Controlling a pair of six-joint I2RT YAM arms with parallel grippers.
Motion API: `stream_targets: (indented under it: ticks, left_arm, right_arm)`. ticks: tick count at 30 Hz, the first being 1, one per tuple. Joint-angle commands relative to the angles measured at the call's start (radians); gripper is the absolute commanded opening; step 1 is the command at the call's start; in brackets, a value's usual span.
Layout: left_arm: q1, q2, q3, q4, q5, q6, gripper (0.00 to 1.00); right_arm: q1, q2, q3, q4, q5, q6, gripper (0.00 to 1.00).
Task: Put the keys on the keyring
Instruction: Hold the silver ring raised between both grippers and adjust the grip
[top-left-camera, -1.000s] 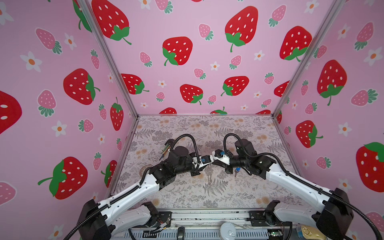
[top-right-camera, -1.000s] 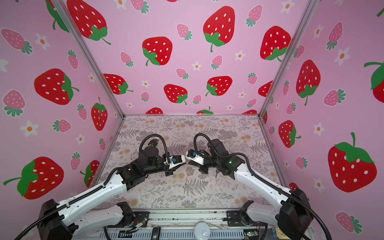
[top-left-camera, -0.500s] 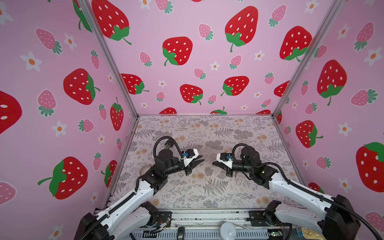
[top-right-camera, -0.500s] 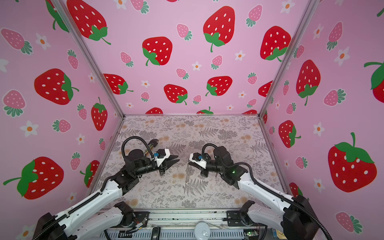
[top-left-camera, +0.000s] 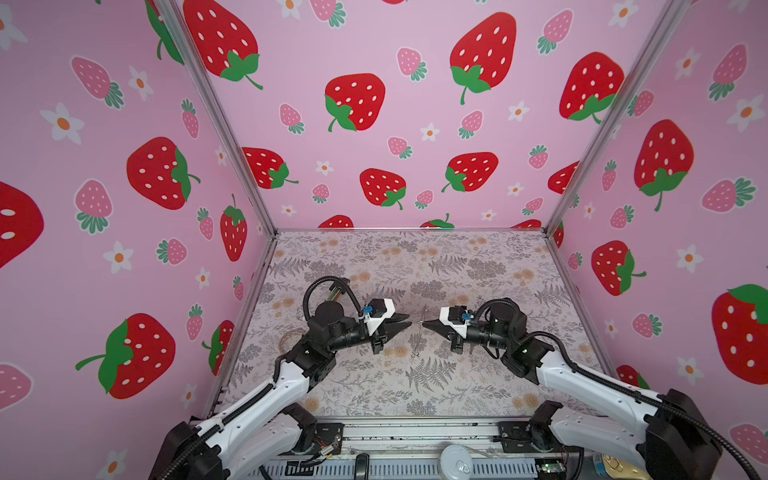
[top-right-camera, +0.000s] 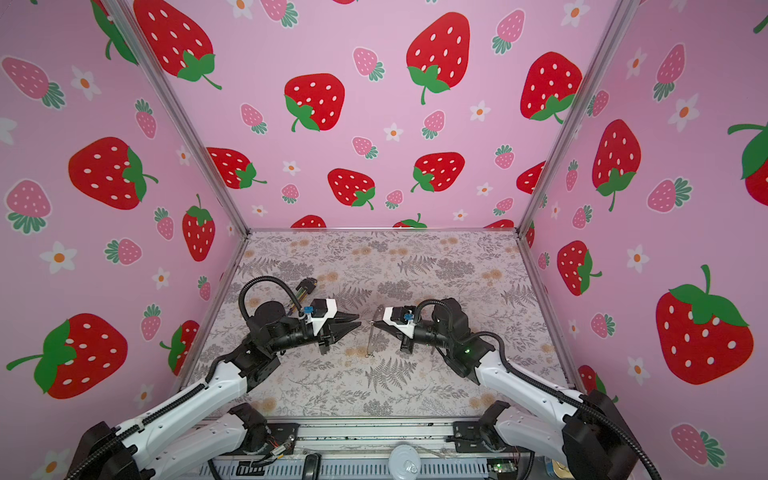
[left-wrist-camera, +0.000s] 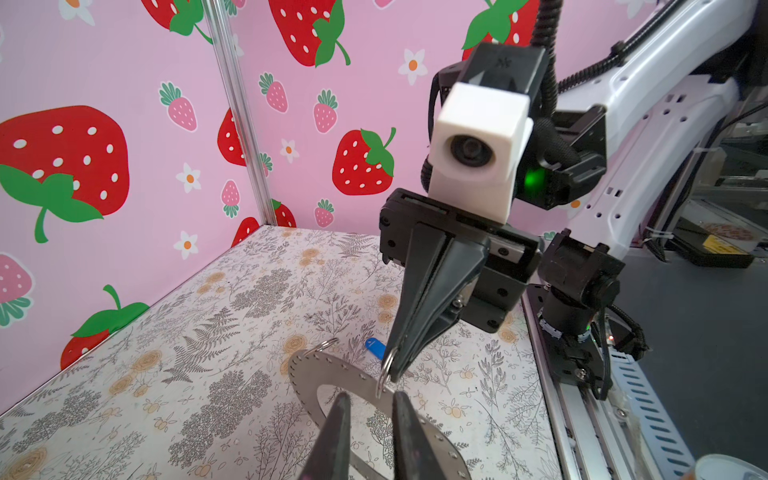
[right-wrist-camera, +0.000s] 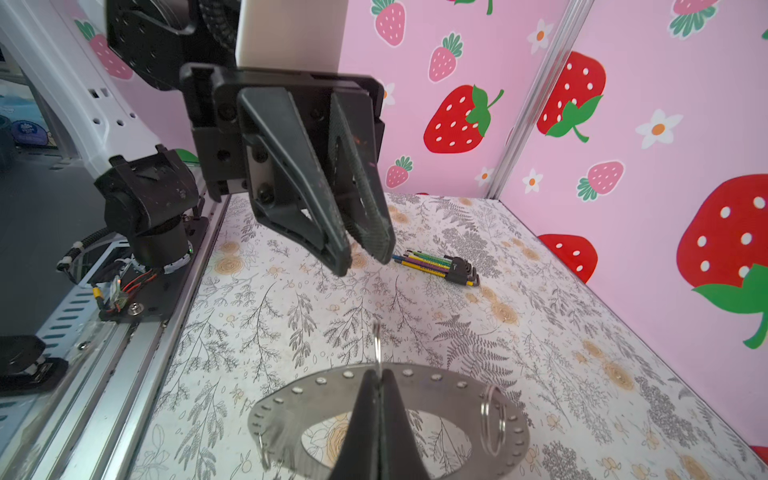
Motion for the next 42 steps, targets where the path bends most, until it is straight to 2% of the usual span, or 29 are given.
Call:
stream_targets:
  ticks: [1, 26, 42]
  left_arm:
    - [0.005, 0.006, -0.013, 0.049, 0.039, -0.017, 0.21]
    - [0.001, 0.064, 0.011, 0.117, 0.141, -0.039, 0.21]
    - [-0.004, 0.08, 0.02, 0.121, 0.143, -0.036, 0.18]
  right_arm:
    - [0.004, -0.02, -0.003, 0.089, -0.033, 0.025, 0.0]
    - [0.008, 0.004, 0.0, 0.122, -0.095, 0.05, 0.0]
    - [0.013, 0.025, 0.023, 0.085, -0.131, 0.042, 0.0]
